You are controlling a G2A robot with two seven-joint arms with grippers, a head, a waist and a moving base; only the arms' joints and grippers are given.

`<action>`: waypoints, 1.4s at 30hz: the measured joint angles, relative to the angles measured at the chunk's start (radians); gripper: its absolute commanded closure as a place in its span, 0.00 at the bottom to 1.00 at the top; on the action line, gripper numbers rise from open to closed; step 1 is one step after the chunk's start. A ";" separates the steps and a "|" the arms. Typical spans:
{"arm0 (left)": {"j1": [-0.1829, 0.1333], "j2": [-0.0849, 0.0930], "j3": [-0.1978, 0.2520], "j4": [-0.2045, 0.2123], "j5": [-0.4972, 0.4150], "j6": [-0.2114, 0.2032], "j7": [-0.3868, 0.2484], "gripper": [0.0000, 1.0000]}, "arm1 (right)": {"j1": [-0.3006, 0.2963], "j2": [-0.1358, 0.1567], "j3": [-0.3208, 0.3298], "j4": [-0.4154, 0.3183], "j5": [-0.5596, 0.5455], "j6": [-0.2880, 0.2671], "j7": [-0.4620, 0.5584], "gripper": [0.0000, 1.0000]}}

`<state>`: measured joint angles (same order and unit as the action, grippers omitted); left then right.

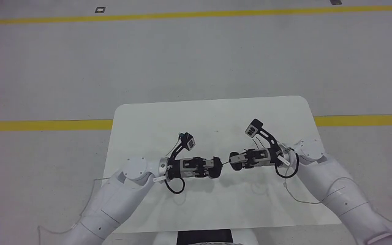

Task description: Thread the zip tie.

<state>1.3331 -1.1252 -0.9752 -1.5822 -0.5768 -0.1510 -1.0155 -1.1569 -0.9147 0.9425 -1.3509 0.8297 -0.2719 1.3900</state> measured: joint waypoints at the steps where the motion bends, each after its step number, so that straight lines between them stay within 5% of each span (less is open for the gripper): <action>1: -0.003 0.000 0.004 0.001 0.000 0.000 0.001 0.78 | 0.000 0.000 0.000 0.000 0.000 0.000 0.000 1.00; 12: -0.026 -0.002 0.040 0.005 -0.001 0.000 0.006 0.90 | 0.000 -0.003 -0.004 -0.002 -0.005 0.001 0.000 1.00; 42: -0.063 -0.001 0.091 0.022 0.011 -0.018 0.049 0.91 | 0.004 -0.003 -0.016 -0.006 -0.023 0.000 0.000 1.00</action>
<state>1.2703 -1.1259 -0.8838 -1.5603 -0.5661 -0.1690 -0.9668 -1.1528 -0.9182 0.9267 -1.3572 0.8070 -0.2717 1.3900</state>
